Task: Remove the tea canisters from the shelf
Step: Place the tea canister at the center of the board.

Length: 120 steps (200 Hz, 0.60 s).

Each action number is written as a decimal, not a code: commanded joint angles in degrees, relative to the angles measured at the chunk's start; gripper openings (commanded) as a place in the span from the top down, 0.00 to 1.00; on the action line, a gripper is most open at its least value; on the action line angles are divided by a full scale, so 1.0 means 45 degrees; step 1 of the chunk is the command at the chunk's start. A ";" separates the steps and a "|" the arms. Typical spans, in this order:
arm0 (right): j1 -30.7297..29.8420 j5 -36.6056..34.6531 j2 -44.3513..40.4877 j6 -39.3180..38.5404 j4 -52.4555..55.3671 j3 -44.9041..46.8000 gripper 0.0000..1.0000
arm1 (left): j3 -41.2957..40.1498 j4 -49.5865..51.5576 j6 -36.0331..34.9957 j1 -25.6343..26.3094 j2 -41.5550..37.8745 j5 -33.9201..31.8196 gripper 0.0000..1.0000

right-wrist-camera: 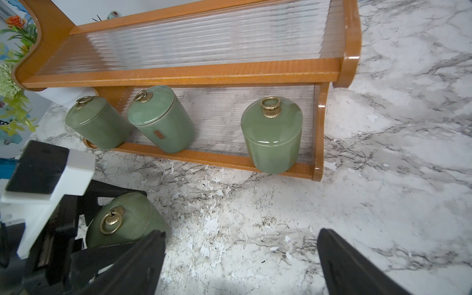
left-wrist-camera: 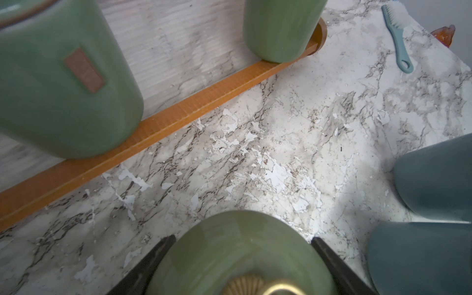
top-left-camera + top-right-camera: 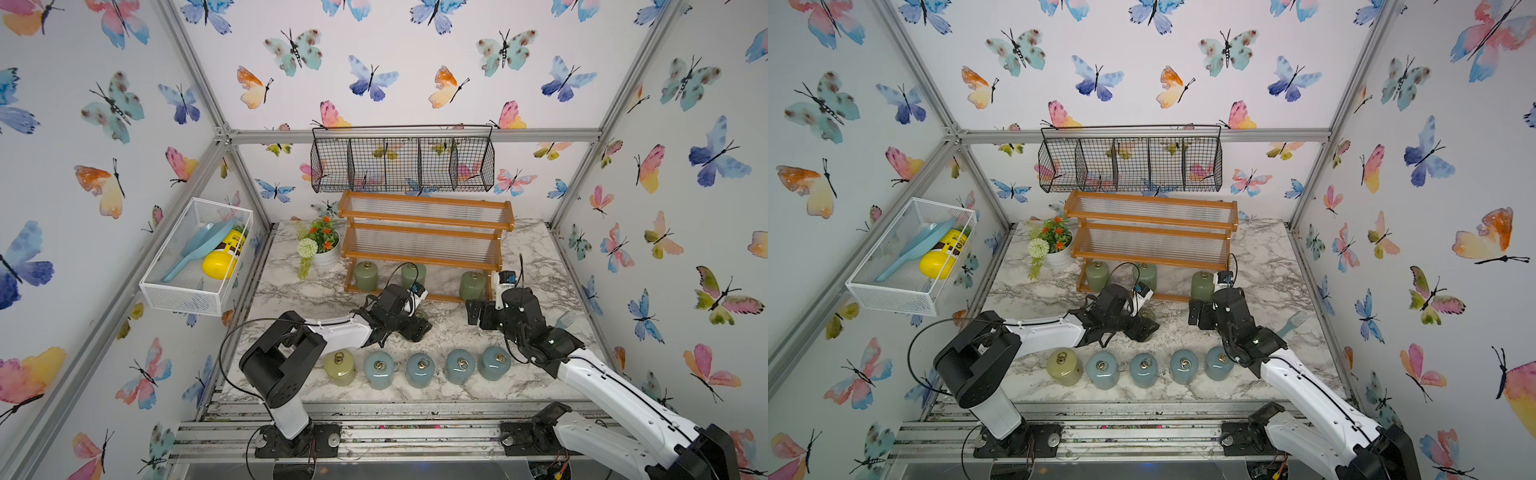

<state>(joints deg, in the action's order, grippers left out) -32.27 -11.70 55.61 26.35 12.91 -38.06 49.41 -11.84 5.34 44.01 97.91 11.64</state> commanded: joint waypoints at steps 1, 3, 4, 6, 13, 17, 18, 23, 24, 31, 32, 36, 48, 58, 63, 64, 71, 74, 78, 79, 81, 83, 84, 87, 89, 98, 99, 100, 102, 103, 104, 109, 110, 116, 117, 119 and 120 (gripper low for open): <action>0.0055 -0.0141 -0.0074 0.0084 0.0260 0.0138 0.02 | -0.0061 -0.1210 0.0102 0.0054 0.0038 0.0089 0.24; 0.0060 -0.0135 -0.0064 0.0093 0.0253 0.0138 0.02 | -0.0061 -0.1230 0.0102 0.0062 0.0049 0.0080 0.23; 0.0051 -0.0144 -0.0059 0.0078 0.0255 0.0138 0.02 | -0.0061 -0.1224 0.0102 0.0063 0.0054 0.0075 0.23; 0.0059 -0.0136 -0.0055 0.0081 0.0256 0.0138 0.02 | -0.0076 -0.1244 0.0111 0.0064 0.0072 0.0071 0.23; 0.0054 -0.0153 -0.0041 0.0065 0.0257 0.0119 0.01 | -0.0083 -0.1287 0.0149 0.0064 0.0106 0.0070 0.23; 0.0052 -0.0153 -0.0037 0.0067 0.0257 0.0118 0.02 | -0.0101 -0.1307 0.0159 0.0064 0.0105 0.0080 0.23; 0.0037 -0.0153 -0.0036 0.0065 0.0257 0.0118 0.02 | -0.0101 -0.1311 0.0160 0.0064 0.0121 0.0084 0.23; 0.0046 -0.0153 -0.0026 0.0078 0.0268 0.0101 0.02 | -0.0101 -0.1337 0.0160 0.0060 0.0151 0.0089 0.23; 0.0046 -0.0153 -0.0030 0.0070 0.0272 0.0100 0.02 | -0.0101 -0.1346 0.0180 0.0062 0.0144 0.0089 0.23; 0.0062 -0.0138 0.0004 0.0061 0.0248 0.0099 0.02 | -0.0087 -0.1376 0.0209 0.0066 0.0191 0.0098 0.23; 0.0062 -0.0146 -0.0006 0.0052 0.0253 0.0099 0.02 | -0.0084 -0.1385 0.0214 0.0065 0.0203 0.0103 0.23; 0.0061 -0.0143 0.0004 0.0060 0.0254 0.0099 0.02 | -0.0081 -0.1393 0.0204 0.0064 0.0244 0.0109 0.23; 0.0052 -0.0133 0.0058 0.0071 0.0219 0.0088 0.02 | -0.0091 -0.1448 0.0200 0.0065 0.0329 0.0128 0.23; 0.0062 -0.0095 0.0082 0.0074 0.0201 0.0099 0.02 | -0.0124 -0.1503 0.0180 0.0083 0.0386 0.0142 0.23; 0.0051 -0.0094 0.0100 0.0078 0.0198 0.0097 0.01 | -0.0145 -0.1527 0.0185 0.0084 0.0443 0.0148 0.23; 0.0057 -0.0094 0.0101 0.0071 0.0198 0.0098 0.02 | -0.0152 -0.1519 0.0192 0.0084 0.0436 0.0148 0.23; 0.0062 -0.0094 0.0102 0.0080 0.0210 0.0099 0.02 | -0.0159 -0.1531 0.0200 0.0084 0.0451 0.0148 0.22; 0.0062 -0.0094 0.0102 0.0075 0.0200 0.0097 0.02 | -0.0181 -0.1533 0.0204 0.0084 0.0467 0.0148 0.22; 0.0055 -0.0099 0.0102 0.0074 0.0198 0.0111 0.02 | -0.0197 -0.1549 0.0199 0.0093 0.0469 0.0148 0.22; 0.0058 -0.0087 0.0102 0.0088 0.0198 0.0115 0.02 | -0.0198 -0.1549 0.0199 0.0098 0.0469 0.0148 0.22; 0.0056 -0.0093 0.0102 0.0074 0.0198 0.0118 0.02 | -0.0198 -0.1554 0.0209 0.0097 0.0484 0.0148 0.22; 0.0061 -0.0079 0.0102 0.0080 0.0198 0.0119 0.02 | -0.0213 -0.1551 0.0202 0.0102 0.0502 0.0148 0.21; 0.0052 -0.0087 0.0102 0.0081 0.0198 0.0119 0.02 | -0.0215 -0.1550 0.0200 0.0102 0.0495 0.0138 0.21; 0.0058 -0.0084 0.0102 0.0065 0.0181 0.0119 0.02 | -0.0232 -0.1550 0.0212 0.0096 0.0499 0.0130 0.21; 0.0061 -0.0092 0.0102 0.0063 0.0179 0.0119 0.02 | -0.0241 -0.1550 0.0217 0.0101 0.0501 0.0119 0.21; 0.0062 -0.0094 0.0112 0.0077 0.0179 0.0116 0.02 | -0.0274 -0.1550 0.0219 0.0113 0.0474 0.0091 0.20; 0.0052 -0.0094 0.0107 0.0070 0.0179 0.0118 0.02 | -0.0295 -0.1560 0.0219 0.0127 0.0471 0.0080 0.19; 0.0057 -0.0094 0.0104 0.0066 0.0189 0.0108 0.02 | -0.0295 -0.1555 0.0219 0.0125 0.0470 0.0075 0.19; 0.0061 -0.0094 0.0117 0.0073 0.0181 0.0102 0.02 | -0.0310 -0.1551 0.0219 0.0138 0.0469 0.0056 0.19; 0.0052 -0.0094 0.0110 0.0078 0.0180 0.0110 0.02 | -0.0323 -0.1560 0.0219 0.0140 0.0469 0.0053 0.19; 0.0057 -0.0094 0.0106 0.0070 0.0189 0.0114 0.02 | -0.0319 -0.1555 0.0219 0.0131 0.0469 0.0042 0.19; 0.0062 -0.0094 0.0117 0.0067 0.0182 0.0119 0.02 | -0.0351 -0.1550 0.0219 0.0132 0.0469 -0.0012 0.19; 0.0062 -0.0094 0.0120 0.0074 0.0180 0.0119 0.02 | -0.0353 -0.1550 0.0219 0.0137 0.0459 -0.0020 0.19; 0.0043 -0.0095 0.0122 0.0069 0.0193 0.0108 0.01 | -0.0410 -0.1560 0.0219 0.0154 0.0460 -0.0046 0.18; 0.0052 -0.0095 0.0122 0.0066 0.0186 0.0114 0.02 | -0.0421 -0.1565 0.0219 0.0158 0.0455 -0.0047 0.18; 0.0060 -0.0085 0.0122 0.0078 0.0181 0.0117 0.02 | -0.0440 -0.1583 0.0219 0.0161 0.0451 -0.0062 0.18; 0.0051 -0.0090 0.0122 0.0070 0.0189 0.0108 0.02 | -0.0446 -0.1586 0.0219 0.0161 0.0441 -0.0064 0.17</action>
<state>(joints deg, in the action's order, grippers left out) -32.27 -11.70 55.96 26.35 13.04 -38.06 48.31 -16.49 5.87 44.12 99.44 11.60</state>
